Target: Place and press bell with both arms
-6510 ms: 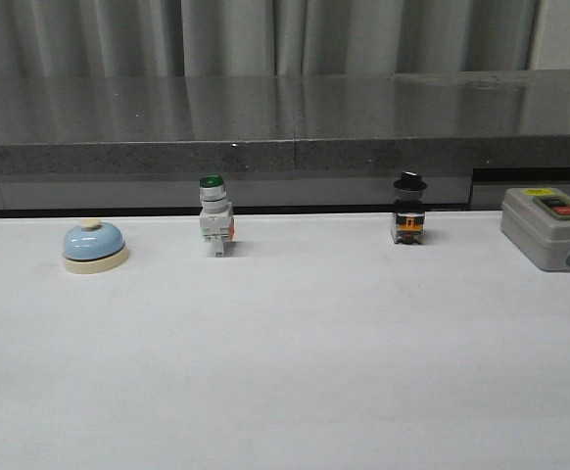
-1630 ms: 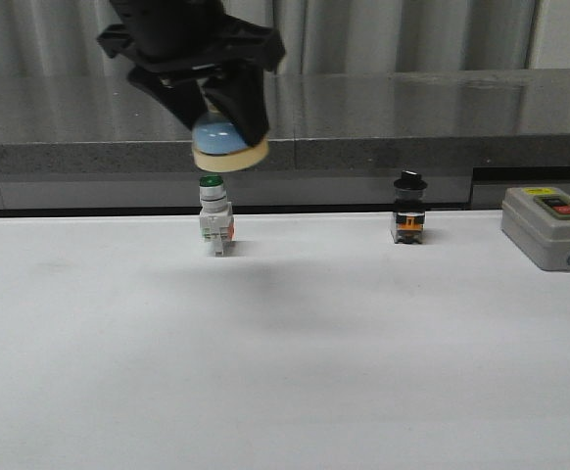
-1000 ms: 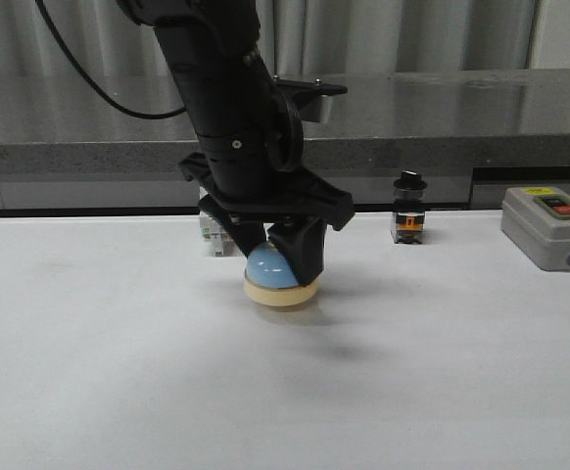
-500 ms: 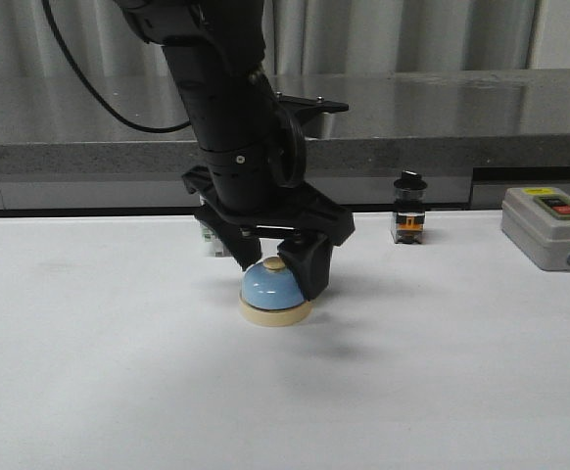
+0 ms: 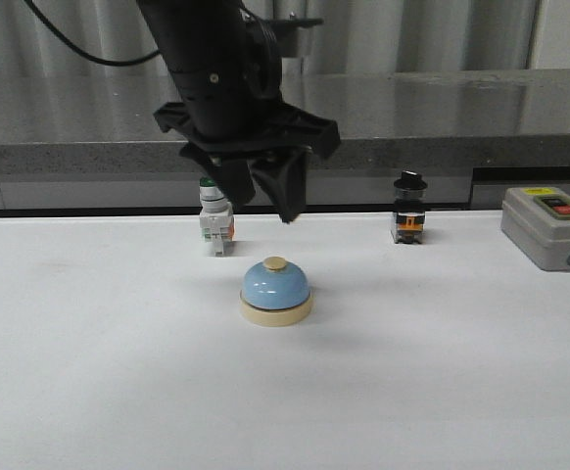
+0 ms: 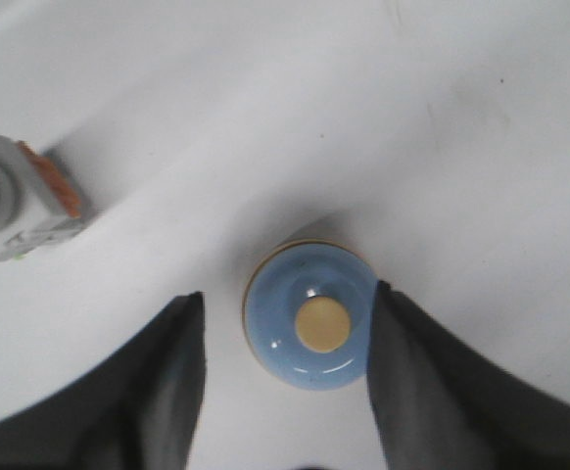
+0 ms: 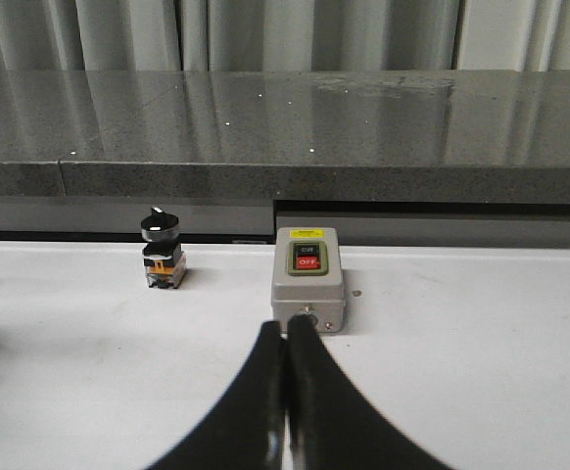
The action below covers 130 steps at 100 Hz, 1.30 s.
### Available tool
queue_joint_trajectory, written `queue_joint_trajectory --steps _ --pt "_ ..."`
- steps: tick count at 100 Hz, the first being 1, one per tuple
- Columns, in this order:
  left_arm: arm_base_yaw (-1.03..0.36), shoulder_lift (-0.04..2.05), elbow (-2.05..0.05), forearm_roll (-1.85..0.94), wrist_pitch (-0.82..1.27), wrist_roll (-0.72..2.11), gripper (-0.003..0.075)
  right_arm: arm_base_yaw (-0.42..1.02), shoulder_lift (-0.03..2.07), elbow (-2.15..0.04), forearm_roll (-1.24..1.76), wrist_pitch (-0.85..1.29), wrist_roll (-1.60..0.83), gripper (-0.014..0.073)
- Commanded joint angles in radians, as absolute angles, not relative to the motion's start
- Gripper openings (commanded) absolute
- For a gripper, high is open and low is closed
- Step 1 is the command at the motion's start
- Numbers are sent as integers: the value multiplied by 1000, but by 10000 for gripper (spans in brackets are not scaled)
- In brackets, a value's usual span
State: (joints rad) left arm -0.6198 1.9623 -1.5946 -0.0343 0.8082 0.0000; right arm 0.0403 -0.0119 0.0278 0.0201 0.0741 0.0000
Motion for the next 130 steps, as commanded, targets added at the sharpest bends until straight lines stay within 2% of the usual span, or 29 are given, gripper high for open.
queue_joint_trajectory --steps 1,17,52,95,130 --pt "-593 1864 -1624 -46 804 -16 205 35 -29 11 16 -12 0 -69" --pt "-529 1791 -1613 -57 804 -16 -20 35 -29 11 16 -12 0 -69" --pt "-342 1631 -1536 -59 808 -64 -20 35 -29 11 16 -12 0 -69" --pt "-124 1318 -1158 -59 653 -64 -20 35 -29 11 16 -12 0 -69" --pt "-56 1015 -904 -59 549 -64 -20 35 -29 11 16 -12 0 -69"
